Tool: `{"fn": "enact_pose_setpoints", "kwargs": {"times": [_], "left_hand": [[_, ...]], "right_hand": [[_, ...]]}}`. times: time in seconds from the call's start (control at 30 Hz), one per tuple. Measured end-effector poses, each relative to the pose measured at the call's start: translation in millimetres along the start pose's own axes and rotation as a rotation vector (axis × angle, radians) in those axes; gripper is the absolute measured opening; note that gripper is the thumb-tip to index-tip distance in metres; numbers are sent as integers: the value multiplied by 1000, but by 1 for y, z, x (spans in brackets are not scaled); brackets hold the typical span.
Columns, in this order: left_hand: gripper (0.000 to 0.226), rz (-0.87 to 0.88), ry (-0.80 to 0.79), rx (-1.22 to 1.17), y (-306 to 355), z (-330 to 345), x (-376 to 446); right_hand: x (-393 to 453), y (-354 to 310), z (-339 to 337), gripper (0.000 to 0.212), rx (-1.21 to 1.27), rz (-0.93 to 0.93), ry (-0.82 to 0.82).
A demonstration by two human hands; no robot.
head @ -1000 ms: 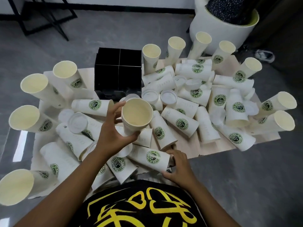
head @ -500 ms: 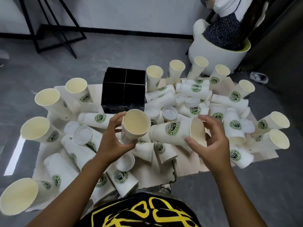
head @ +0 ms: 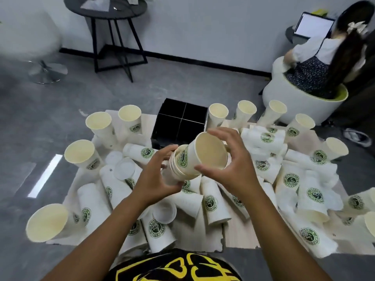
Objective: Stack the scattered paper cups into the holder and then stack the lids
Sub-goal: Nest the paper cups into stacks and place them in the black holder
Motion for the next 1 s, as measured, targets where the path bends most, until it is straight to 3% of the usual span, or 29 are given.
{"fn": "enact_pose_setpoints", "kwargs": {"times": [0.13,0.4,0.67,0.87,1.0], "left_hand": [[103,-38,63,32,11,-4,-11],[103,-153,311,80,38,-31,-69],[102,-250,665,276,81,-87,-173],[112,-441,729,358,63,-103,-267],[111,-516,670,327,28,-95,-310]], "right_hand": [[3,18,45,84,-25,5,-195],[-8,6,84,88,164,-50,-457],[-39,4,125,83,310,-36,-682],[-84,28,172,74,248,25,-807],[-110,60,192,71,152,74,-796]]}}
Point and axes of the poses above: each hand's wrist, its own x-axis towards the middle knuckle, its own z-axis out of the palm, y = z × x, the point moved 8 cm from there along x, towards the middle knuckle, and after that the axes turned 4 degrees about z, right-handed, at the moved point
